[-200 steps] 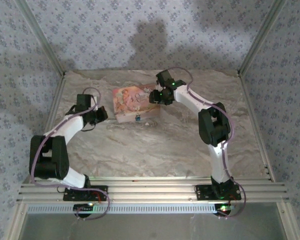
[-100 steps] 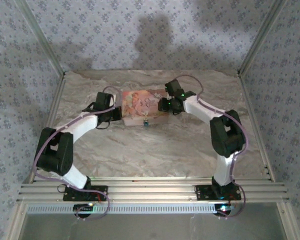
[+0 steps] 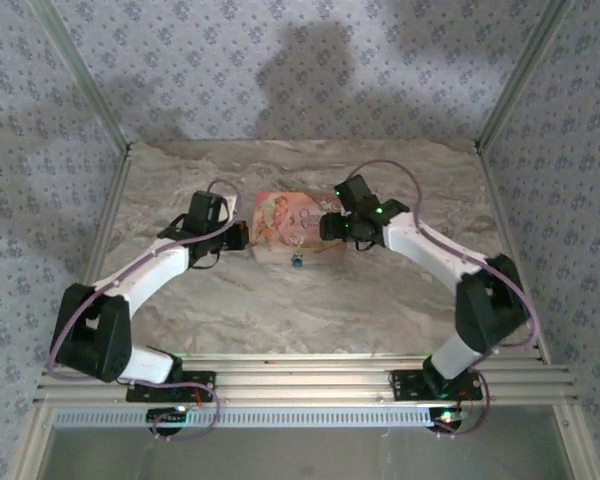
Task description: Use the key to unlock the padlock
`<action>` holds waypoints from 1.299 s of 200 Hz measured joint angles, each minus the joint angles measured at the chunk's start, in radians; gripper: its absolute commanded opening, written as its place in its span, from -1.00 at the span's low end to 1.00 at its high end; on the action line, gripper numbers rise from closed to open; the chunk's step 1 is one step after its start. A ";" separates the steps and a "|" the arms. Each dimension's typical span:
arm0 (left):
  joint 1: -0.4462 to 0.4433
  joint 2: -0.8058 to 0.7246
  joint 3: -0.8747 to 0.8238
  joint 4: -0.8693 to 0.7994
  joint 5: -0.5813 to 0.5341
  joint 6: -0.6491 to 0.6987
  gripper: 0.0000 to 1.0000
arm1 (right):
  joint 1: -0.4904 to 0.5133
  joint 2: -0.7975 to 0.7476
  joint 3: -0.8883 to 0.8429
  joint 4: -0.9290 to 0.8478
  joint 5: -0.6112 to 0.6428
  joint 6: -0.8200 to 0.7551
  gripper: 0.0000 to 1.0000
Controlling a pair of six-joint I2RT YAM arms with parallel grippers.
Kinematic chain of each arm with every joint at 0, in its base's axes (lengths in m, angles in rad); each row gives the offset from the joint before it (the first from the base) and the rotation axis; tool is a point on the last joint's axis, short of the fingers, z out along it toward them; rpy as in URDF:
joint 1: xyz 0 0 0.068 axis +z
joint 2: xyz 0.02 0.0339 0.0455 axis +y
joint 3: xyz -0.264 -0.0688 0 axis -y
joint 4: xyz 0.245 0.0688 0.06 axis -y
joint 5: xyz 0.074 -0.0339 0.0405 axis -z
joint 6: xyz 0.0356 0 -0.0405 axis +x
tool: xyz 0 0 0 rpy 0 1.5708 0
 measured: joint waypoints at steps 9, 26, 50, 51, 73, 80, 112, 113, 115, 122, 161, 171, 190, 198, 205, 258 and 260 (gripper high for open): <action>0.019 -0.032 -0.023 0.001 0.027 0.010 -1.00 | 0.019 -0.064 -0.034 0.001 0.027 0.003 0.34; 0.050 -0.094 -0.074 0.001 0.081 0.029 -1.00 | 0.059 -0.161 -0.094 0.001 0.079 0.023 0.31; 0.055 -0.173 -0.137 0.006 0.170 0.051 -1.00 | 0.140 -0.224 -0.190 0.010 0.151 0.070 0.27; 0.055 -0.179 -0.140 0.006 0.175 0.051 -1.00 | 0.146 -0.224 -0.195 0.010 0.154 0.073 0.27; 0.053 -0.241 -0.184 0.025 0.262 0.055 -1.00 | 0.239 -0.211 -0.261 0.017 0.214 0.117 0.23; 0.051 -0.263 -0.199 0.035 0.294 0.054 -1.00 | 0.264 -0.198 -0.269 0.017 0.228 0.136 0.22; 0.022 -0.345 -0.253 0.047 0.380 0.054 -1.00 | 0.357 -0.095 -0.275 0.071 0.268 0.203 0.19; 0.020 -0.348 -0.254 0.047 0.381 0.054 -1.00 | 0.357 -0.095 -0.275 0.071 0.268 0.203 0.19; 0.018 -0.354 -0.257 0.047 0.383 0.053 -1.00 | 0.363 -0.085 -0.273 0.075 0.270 0.207 0.19; 0.011 -0.368 -0.266 0.047 0.386 0.052 -1.00 | 0.375 -0.056 -0.268 0.090 0.270 0.222 0.18; -0.010 -0.477 -0.372 0.068 0.362 -0.027 -1.00 | 0.390 0.100 -0.194 0.148 0.254 0.290 0.08; -0.011 -0.490 -0.401 0.071 0.354 -0.049 -1.00 | 0.390 0.136 -0.170 0.159 0.248 0.303 0.05; -0.011 -0.503 -0.448 0.085 0.337 -0.093 -1.00 | 0.388 0.195 -0.128 0.167 0.244 0.326 0.03; -0.011 -0.509 -0.460 0.085 0.328 -0.111 -1.00 | 0.388 0.215 -0.114 0.171 0.244 0.333 0.03; -0.011 -0.512 -0.468 0.085 0.321 -0.124 -1.00 | 0.386 0.230 -0.105 0.174 0.244 0.340 0.03; -0.013 -0.517 -0.473 0.078 0.290 -0.156 -1.00 | 0.370 0.292 -0.055 0.179 0.258 0.366 0.13; -0.013 -0.517 -0.473 0.078 0.288 -0.156 -1.00 | 0.370 0.294 -0.053 0.180 0.260 0.366 0.13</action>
